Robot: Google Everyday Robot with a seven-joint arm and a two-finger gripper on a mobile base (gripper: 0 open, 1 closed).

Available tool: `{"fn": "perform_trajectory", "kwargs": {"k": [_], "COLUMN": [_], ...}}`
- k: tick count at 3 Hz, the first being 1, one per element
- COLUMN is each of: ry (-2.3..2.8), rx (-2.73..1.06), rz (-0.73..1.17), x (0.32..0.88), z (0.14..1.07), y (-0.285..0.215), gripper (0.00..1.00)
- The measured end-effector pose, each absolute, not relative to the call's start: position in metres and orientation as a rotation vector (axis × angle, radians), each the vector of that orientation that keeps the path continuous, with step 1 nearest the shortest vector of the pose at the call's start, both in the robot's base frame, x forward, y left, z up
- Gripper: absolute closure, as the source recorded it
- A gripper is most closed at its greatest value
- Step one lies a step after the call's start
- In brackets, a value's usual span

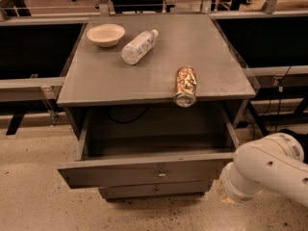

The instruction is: Close top drawer

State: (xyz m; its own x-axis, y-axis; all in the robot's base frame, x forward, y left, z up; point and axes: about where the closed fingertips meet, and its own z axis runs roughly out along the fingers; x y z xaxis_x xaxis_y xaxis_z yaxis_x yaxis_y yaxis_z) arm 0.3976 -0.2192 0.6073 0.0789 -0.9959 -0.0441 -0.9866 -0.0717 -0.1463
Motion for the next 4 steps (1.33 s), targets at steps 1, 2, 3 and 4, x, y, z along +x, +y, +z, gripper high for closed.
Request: {"fn": "perform_trajectory", "kwargs": {"k": [1,2,3,4], "ry": [1.976,1.967,1.967,1.967], "rx": [-2.168,-2.157,-2.157,-2.157], "rz": [-0.15,-0.159,-0.159,-0.159], "x": [0.3991,0.4021,0.4021,0.4021], "z": [0.6067,0.6076,0.6076,0.6076], "y": [-0.2146,-0.2134,-0.2134,-0.2134], "gripper": [1.0,0.82,0.59,0.36]}}
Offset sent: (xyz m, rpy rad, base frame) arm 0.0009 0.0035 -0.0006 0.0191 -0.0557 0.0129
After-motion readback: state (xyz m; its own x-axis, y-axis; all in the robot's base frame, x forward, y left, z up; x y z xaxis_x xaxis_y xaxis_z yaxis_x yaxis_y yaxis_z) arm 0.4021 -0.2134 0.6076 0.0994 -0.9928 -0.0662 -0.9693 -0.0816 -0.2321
